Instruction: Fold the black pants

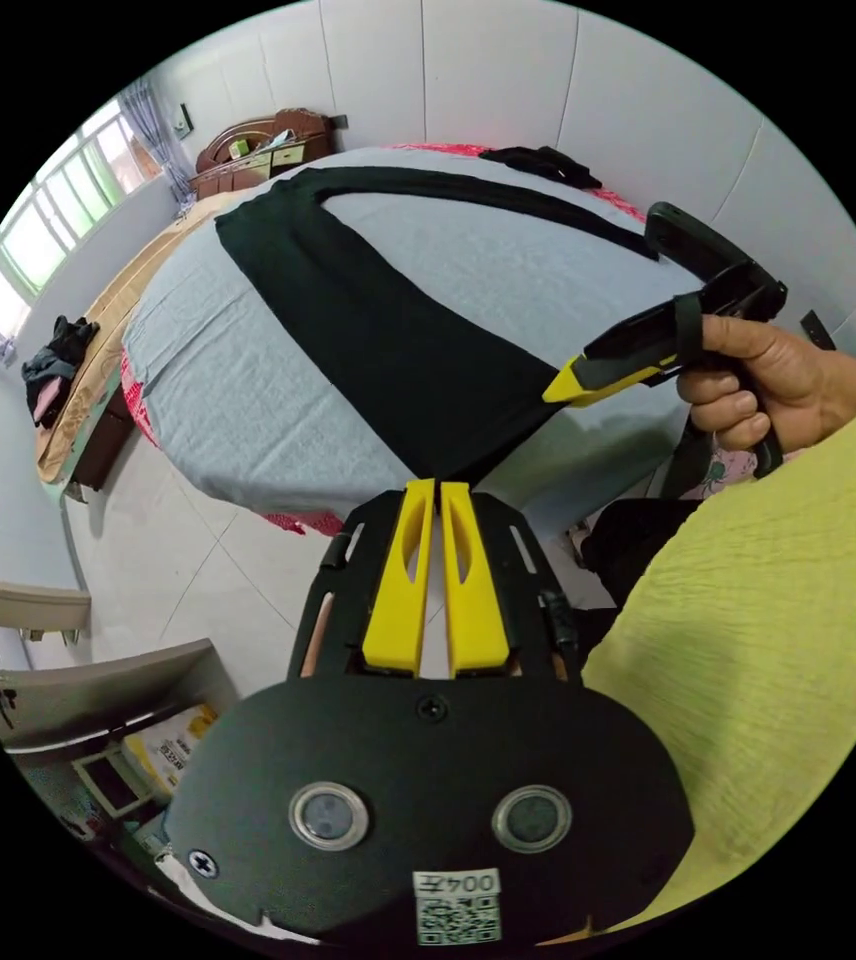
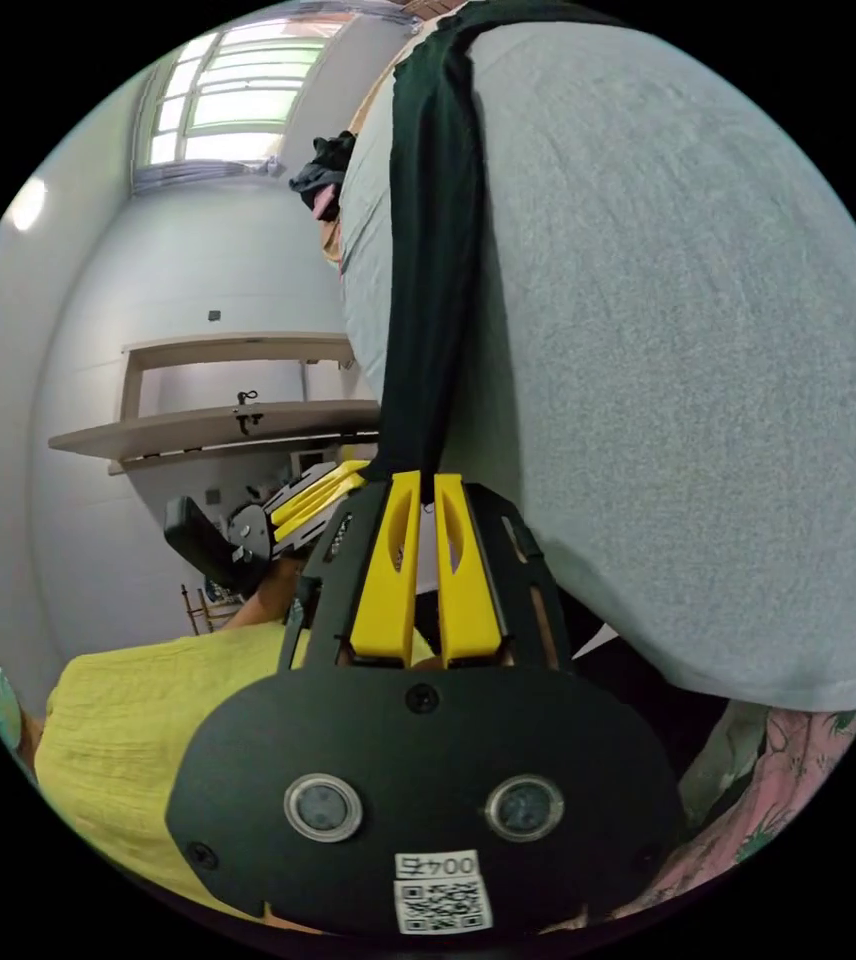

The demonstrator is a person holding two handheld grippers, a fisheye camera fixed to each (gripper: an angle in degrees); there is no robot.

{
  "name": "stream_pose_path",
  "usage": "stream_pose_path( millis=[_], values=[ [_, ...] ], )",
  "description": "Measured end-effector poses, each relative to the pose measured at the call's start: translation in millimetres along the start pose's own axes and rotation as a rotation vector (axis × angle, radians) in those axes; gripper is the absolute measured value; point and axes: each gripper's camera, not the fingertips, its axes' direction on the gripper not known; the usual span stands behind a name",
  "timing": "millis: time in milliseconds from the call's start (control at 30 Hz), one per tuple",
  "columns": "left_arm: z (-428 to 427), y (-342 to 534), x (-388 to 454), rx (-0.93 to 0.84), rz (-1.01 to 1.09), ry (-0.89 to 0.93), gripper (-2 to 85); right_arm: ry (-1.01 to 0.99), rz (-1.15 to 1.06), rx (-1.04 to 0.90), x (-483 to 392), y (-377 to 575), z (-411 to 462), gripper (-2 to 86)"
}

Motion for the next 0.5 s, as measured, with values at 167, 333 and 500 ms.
stream_pose_path(
  millis=[167, 333, 500],
  values=[
    [34, 6, -1, -0.071, 0.029, -0.023, 1.4, 0.050, 0.047, -0.046, -8, 1, 19, 3.7],
    [54, 11, -17, -0.089, 0.002, 0.010, 2.9, 0.109, 0.052, -0.084, -27, 3, 27, 4.1],
    [70, 21, -46, -0.107, 0.001, 0.124, 7.5, 0.103, 0.016, -0.063, -53, 16, 20, 5.3]
  ],
)
